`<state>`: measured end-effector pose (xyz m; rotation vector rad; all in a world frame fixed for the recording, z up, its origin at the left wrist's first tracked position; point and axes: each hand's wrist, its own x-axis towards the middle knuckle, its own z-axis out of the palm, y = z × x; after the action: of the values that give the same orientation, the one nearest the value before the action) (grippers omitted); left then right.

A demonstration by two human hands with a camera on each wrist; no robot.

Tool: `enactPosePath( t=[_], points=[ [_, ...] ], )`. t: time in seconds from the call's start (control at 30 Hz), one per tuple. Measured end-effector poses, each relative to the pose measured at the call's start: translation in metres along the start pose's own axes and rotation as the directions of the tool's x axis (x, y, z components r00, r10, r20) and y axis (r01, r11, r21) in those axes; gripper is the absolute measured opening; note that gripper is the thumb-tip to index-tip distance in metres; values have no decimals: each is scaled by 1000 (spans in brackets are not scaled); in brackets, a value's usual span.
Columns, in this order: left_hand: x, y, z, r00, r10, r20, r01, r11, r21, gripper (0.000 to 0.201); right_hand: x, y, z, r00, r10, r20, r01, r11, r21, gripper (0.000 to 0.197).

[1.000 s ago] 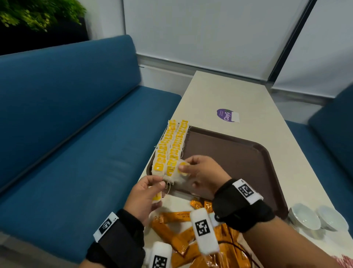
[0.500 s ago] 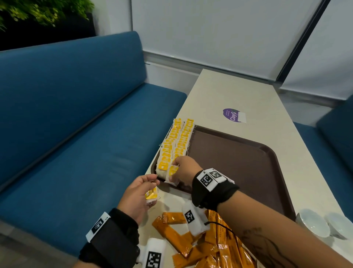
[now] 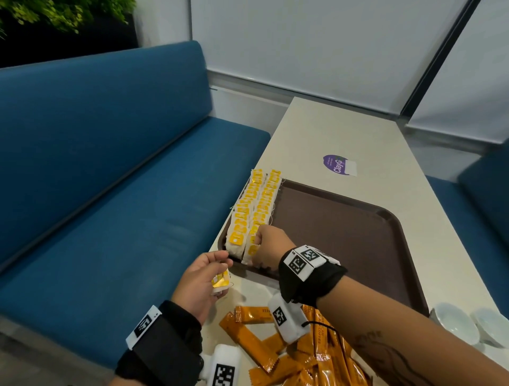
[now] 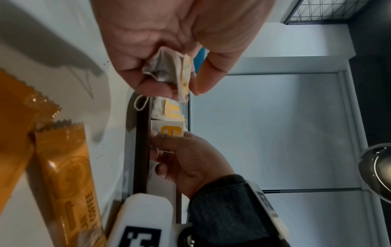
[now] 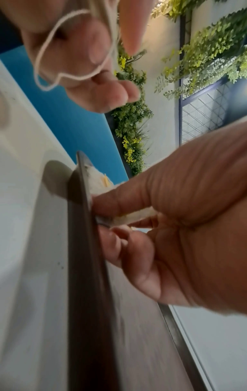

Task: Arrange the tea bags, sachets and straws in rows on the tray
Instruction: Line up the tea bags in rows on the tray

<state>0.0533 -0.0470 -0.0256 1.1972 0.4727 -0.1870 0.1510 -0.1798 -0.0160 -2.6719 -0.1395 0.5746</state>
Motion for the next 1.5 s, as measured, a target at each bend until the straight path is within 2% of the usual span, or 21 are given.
enactPosePath(
  t=[0.07,0.17,0.27,0.4,0.53,0.7,0.83,0.93,1.07,1.27,1.37,1.43,1.5],
  points=[
    [0,0,2,1000,-1,7,1,1000,4,22,3,-2,1,999,2,-35,-3,1000,-30,17],
    [-1,1,6,1000,-4,23,4,1000,1,22,9,-3,2,995,52,-84,-50,998,24,18],
    [-2,1,6,1000,-5,31,5,1000,-4,22,12,-4,-1,991,94,-94,-85,991,103,28],
    [-1,1,3,999,-10,37,10,1000,-2,24,8,-4,-3,990,131,-43,-114,954,278,42],
    [-1,3,6,998,-19,65,20,1000,-9,29,8,-2,-6,987,133,-93,-108,965,238,43],
    [-1,5,7,991,-57,121,75,986,-150,30,6,3,-14,986,119,-115,-86,961,262,46],
    [-1,5,10,985,-69,156,96,980,-175,32,10,3,-17,985,139,-103,-101,947,306,35],
    [-2,4,13,983,-70,171,101,978,-182,31,11,2,-14,988,111,-108,-83,968,239,28],
    [-4,3,12,982,-48,183,76,986,-149,49,11,2,-14,985,87,-149,-57,979,194,32],
    [-4,4,10,982,18,189,23,977,-214,72,-11,3,-20,966,-10,-260,94,945,313,23],
    [-2,4,12,976,55,212,-13,981,-195,77,-39,-1,-22,989,-102,-112,146,828,542,18],
    [-1,3,15,972,70,225,-31,984,-173,76,-57,-3,-24,986,-156,60,72,721,689,22],
    [1,2,18,970,80,230,-50,990,-133,69,-65,0,-22,969,-188,163,28,734,678,29]
  ],
)
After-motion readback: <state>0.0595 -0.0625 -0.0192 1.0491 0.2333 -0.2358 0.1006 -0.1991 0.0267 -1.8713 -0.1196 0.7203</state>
